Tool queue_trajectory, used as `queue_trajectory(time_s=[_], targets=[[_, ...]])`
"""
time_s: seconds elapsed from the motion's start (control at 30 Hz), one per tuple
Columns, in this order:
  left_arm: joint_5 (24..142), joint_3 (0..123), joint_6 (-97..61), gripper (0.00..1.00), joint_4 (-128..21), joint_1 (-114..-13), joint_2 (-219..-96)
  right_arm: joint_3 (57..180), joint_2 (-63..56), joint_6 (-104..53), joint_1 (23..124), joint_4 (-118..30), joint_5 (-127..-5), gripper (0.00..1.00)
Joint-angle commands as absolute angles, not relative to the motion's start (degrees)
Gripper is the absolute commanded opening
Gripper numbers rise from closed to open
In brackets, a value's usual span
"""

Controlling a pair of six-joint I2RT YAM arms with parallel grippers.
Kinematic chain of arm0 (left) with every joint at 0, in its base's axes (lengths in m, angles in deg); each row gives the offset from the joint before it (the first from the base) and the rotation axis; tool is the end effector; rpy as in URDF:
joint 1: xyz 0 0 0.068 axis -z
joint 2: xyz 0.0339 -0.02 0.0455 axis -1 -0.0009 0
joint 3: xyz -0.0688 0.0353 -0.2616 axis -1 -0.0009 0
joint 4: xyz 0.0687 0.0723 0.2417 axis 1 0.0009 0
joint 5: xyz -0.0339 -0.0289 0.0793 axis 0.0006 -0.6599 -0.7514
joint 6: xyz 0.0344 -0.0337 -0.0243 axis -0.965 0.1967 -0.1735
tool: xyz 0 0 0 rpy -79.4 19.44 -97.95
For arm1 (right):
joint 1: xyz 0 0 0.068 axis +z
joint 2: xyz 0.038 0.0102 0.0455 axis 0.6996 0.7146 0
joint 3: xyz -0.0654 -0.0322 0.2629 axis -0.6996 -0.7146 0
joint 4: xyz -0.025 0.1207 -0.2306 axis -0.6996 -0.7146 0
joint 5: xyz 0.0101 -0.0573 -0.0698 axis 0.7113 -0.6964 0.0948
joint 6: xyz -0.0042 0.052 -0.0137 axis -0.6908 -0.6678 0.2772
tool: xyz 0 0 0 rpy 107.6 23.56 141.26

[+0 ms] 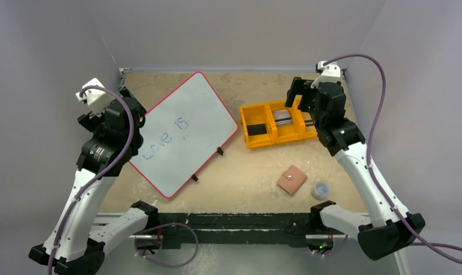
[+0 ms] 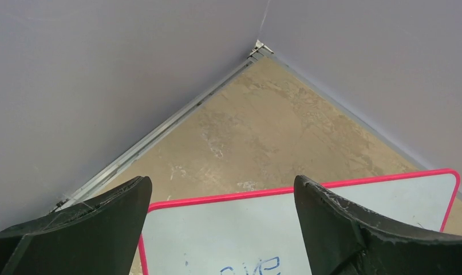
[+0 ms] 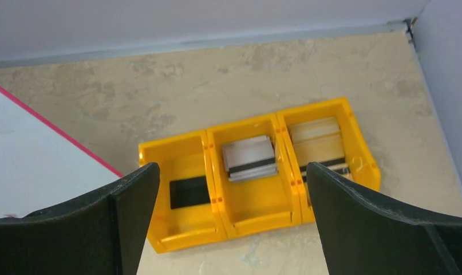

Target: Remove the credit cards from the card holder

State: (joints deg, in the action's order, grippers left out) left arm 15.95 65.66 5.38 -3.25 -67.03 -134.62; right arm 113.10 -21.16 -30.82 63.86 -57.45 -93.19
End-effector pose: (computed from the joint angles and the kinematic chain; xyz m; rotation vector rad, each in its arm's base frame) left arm 0.1431 -0.0274 0.4384 -0.7924 1.6124 0.3017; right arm 0.2356 0.0708 0.4231 0.1388 1.6941 0.1208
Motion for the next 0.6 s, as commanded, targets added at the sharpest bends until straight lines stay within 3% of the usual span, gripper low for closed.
queue_trajectory(time_s=[0.0,0.17,0.43,0.57], targets=[[18.0,64.4,5.8,0.95,-6.5,-68.3,-134.0,108.5,-25.1,-35.7,62.6,-55.8,-89.0,1.00],[25.2,63.0,5.9,0.97,-7.6,-69.5,-132.3,100.3,-30.5,-39.6,61.2,-52.5,-81.1,1.00],[57.1,60.6,6.6,0.94,-16.1,-71.0,-132.4,89.8,-37.1,-43.0,59.5,-48.8,-65.3,1.00],[64.3,59.3,6.2,0.94,-19.7,-67.1,-132.9,87.3,-38.2,-43.1,59.0,-48.7,-59.1,1.00]])
